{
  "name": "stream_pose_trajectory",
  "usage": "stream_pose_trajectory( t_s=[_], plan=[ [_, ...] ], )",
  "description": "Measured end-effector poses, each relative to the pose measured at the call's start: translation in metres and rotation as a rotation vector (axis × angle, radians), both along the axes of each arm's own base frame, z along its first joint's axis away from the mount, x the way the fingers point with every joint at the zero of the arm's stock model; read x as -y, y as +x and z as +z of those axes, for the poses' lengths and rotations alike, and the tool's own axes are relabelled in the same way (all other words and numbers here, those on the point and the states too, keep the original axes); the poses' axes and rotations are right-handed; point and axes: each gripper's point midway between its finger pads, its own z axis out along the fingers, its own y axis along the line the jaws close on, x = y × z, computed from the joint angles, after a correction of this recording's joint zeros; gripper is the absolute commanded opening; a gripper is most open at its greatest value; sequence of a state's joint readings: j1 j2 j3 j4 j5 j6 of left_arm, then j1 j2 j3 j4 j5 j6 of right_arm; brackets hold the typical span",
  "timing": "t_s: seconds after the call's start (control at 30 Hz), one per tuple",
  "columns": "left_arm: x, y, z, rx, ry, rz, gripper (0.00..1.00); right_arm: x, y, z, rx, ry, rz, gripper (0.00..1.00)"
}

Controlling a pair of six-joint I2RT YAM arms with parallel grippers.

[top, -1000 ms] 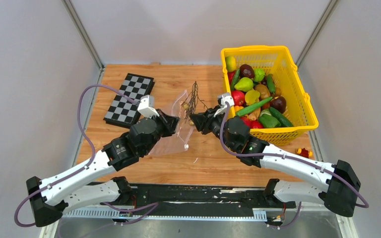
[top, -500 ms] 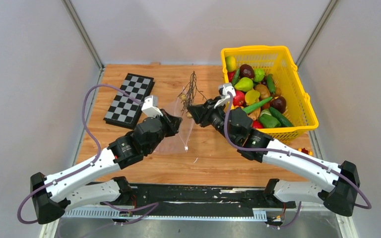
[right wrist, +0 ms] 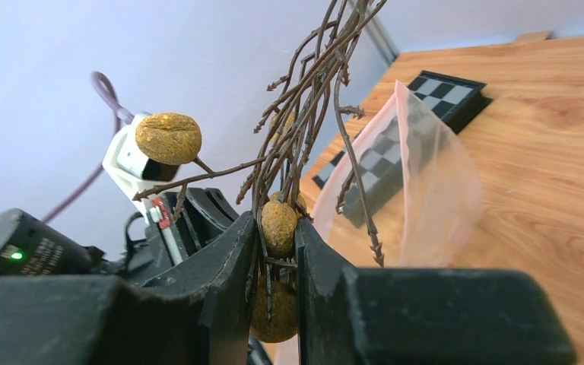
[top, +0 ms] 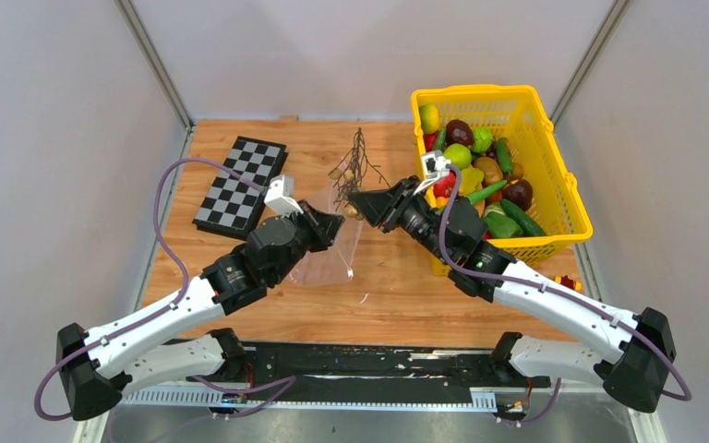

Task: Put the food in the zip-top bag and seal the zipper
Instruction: Place the fake vegetable in the zipper food storage bag.

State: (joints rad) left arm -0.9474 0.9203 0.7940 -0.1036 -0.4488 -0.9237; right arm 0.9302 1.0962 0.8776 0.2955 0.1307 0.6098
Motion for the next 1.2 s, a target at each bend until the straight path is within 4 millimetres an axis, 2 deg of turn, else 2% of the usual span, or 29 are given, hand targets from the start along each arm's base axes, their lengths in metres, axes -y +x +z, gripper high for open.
stream_pose_trajectory(
  t_s=[0.2, 0.4, 0.53, 0.73, 0.87, 1.2],
  plan=[
    [0.003, -0.005, 0.008, 0.058, -0.026, -0.047, 0.00, -0.008, -0.006, 0.004, -0.055, 0.095, 0.109, 0.00],
    [0.003, -0.008, 0.019, 0.107, -0.047, -0.072, 0.00, -0.021, -0.018, -0.007, -0.105, 0.103, 0.219, 0.00],
    [0.000, -0.010, 0.024, 0.131, -0.041, -0.074, 0.00, -0.024, -0.023, -0.016, -0.113, 0.090, 0.257, 0.00],
    [-0.019, -0.017, 0.047, 0.188, -0.113, -0.046, 0.00, -0.010, -0.019, -0.032, -0.042, 0.036, 0.211, 0.00],
    [-0.022, -0.020, 0.058, 0.209, -0.150, -0.044, 0.00, -0.006, -0.015, -0.040, 0.028, -0.030, 0.184, 0.00],
    [-0.029, -0.016, 0.049, 0.184, -0.161, 0.006, 0.00, 0.005, -0.014, -0.047, 0.207, -0.179, 0.155, 0.00]
  ],
)
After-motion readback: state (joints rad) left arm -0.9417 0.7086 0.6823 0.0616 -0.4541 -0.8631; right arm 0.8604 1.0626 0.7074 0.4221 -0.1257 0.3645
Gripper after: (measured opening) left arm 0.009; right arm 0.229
